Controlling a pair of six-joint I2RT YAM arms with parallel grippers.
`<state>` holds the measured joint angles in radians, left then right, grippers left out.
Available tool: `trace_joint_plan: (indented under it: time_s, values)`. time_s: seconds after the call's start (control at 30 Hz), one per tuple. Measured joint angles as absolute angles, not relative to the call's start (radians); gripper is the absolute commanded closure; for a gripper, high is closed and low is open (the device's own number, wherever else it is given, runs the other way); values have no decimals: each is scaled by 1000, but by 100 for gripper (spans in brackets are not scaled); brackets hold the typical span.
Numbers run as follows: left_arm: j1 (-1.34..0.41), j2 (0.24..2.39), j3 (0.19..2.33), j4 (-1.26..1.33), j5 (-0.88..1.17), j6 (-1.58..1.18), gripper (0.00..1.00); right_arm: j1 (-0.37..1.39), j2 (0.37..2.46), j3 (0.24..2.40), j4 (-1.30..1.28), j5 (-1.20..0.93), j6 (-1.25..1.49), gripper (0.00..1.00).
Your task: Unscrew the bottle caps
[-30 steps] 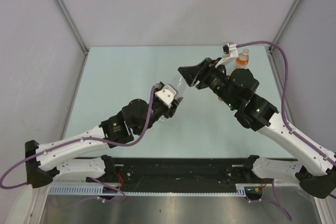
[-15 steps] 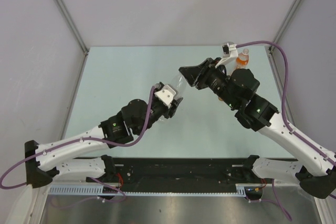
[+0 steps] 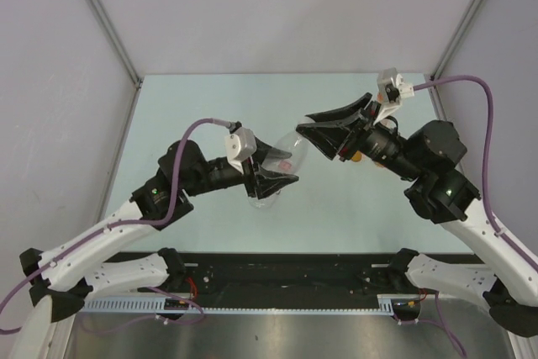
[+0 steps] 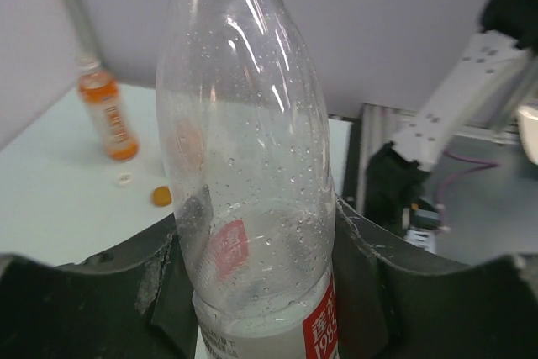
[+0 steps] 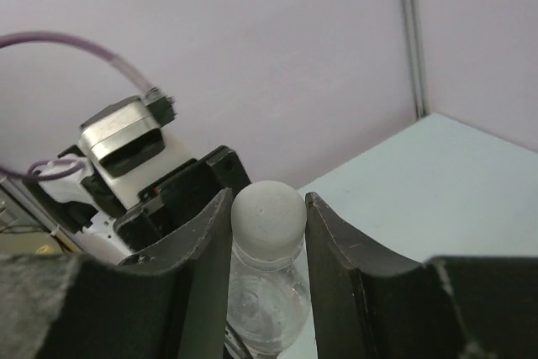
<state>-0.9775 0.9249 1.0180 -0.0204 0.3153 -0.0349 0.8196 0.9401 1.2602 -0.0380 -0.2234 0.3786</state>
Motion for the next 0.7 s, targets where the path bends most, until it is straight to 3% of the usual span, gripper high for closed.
trace_joint_plan:
  time_s: [0.33,0.7]
  values:
    - [-842,1030,1072,164,944,-334,100,800,863,1265,-9,-530,257,100]
    - [-828,1153,1072,544,1292,-717,100,787,838,1269,9,-793,171,100]
